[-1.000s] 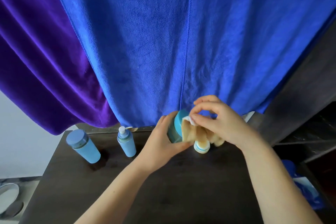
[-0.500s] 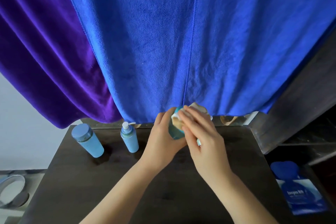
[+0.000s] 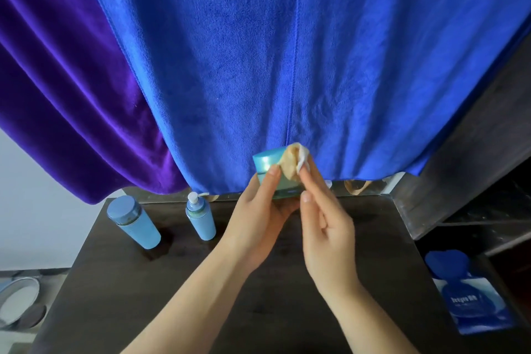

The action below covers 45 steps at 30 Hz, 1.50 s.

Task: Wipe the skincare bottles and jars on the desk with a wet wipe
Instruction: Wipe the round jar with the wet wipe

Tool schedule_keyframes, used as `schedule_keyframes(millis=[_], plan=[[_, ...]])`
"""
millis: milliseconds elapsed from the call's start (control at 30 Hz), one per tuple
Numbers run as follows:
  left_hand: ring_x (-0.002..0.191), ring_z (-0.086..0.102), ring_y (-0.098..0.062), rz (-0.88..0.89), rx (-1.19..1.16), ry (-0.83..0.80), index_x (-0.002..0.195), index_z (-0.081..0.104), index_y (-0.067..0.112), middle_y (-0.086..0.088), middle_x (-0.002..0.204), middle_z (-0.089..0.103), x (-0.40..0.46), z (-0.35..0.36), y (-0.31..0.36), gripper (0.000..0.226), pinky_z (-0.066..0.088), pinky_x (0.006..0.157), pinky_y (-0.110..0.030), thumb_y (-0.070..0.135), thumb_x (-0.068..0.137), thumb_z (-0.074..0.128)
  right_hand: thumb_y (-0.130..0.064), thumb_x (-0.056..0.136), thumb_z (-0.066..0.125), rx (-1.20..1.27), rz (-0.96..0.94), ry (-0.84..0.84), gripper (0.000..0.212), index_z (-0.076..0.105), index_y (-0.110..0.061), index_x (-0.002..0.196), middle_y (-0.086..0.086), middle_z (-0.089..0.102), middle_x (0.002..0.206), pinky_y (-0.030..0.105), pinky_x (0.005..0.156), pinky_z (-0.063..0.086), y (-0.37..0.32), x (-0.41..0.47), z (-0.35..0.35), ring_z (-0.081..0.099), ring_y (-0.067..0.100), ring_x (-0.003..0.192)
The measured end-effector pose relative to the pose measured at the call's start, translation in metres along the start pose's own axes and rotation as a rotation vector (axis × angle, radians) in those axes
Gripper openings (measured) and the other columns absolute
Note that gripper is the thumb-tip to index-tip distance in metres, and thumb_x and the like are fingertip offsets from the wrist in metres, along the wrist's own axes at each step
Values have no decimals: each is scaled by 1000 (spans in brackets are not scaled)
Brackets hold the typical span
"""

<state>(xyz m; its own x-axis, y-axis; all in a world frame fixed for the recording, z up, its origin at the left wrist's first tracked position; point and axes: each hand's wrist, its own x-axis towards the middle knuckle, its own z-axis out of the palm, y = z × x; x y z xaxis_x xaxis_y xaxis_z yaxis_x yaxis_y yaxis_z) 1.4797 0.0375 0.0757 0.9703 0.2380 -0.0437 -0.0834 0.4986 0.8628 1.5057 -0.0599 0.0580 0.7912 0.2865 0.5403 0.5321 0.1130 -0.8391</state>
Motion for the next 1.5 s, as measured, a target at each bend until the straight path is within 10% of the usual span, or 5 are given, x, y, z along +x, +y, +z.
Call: schedule_keyframes(millis=[267,600,867,1067,1500], plan=[[110,62,-27,47,-89,103,129,44,-1,-20,122,62,-1,5,-11,66,55,84,-32,45,81,49,-36,78,57,234,243,188,23,54,-14,80,-5,61,82,19,70,44,-13,13,5,59,3,76],[67,59,10,126,138,204,109,49,17,12,81,56,2,4,-13,31,44,63,-6,40,88,53,-39,91,23,-167,172,-71,51,19,-31,141,3,29,150,37,111,31,-14,2,34,28,7,138],[115,61,-17,77,-3,119,131,47,7,-8,125,64,-5,9,-25,58,52,86,-25,45,87,47,-32,88,28,258,469,-112,39,54,-38,116,-12,61,123,39,109,37,-6,42,6,52,0,120],[81,67,-6,43,127,165,118,49,0,-7,95,66,7,-4,-11,62,50,65,-15,54,92,32,-37,91,25,-221,88,-211,54,6,-31,141,-14,9,153,23,116,15,-11,9,23,9,0,142],[103,65,-13,70,194,153,121,54,12,-6,115,68,2,7,-9,44,52,79,-24,43,93,42,-34,89,33,28,351,-5,50,33,-24,139,0,47,140,29,108,34,-13,31,8,44,7,127]])
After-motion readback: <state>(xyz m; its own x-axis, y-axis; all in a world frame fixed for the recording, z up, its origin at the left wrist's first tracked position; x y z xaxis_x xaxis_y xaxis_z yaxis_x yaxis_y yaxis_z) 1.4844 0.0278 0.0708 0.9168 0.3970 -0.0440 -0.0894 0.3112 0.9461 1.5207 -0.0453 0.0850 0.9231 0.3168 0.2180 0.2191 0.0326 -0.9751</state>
